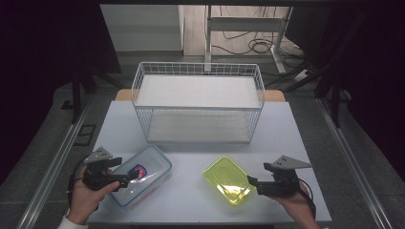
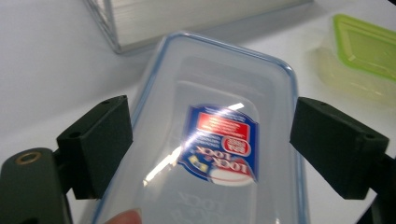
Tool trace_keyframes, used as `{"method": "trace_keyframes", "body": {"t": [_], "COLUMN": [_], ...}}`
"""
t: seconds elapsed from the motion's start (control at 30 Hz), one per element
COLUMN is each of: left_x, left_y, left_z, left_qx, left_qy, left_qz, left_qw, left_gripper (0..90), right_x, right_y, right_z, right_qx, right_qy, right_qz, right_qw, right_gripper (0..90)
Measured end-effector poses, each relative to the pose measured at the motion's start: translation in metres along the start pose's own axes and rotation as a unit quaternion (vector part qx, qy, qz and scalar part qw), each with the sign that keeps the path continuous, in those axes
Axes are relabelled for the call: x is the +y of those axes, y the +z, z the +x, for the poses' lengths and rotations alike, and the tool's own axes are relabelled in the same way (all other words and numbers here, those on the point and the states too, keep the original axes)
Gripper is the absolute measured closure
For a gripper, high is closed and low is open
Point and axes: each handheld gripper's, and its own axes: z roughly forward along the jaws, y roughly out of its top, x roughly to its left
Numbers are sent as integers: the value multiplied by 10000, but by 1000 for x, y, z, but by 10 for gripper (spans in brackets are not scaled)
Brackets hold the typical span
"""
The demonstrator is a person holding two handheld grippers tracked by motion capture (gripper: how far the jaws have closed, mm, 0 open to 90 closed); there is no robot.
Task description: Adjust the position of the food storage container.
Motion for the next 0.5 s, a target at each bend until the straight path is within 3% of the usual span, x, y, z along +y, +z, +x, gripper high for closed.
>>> {"method": "trace_keyframes", "body": {"t": [0.23, 0.5], "left_x": [12, 34], "left_y": [3, 12], "left_z": [9, 22], "left_qx": [113, 142], "left_qy": [-49, -91], "left_qz": [36, 213], "left_qw": [9999, 9996], "left_gripper": [172, 392], "right_x": [3, 4], "right_y": [-3, -3], "right_z": [1, 2], "right_qx": [26, 51], "right_qy": [26, 24], "right_qz": [-72, -87], "right_qw": [10000, 9999], "right_gripper": [207, 207]}}
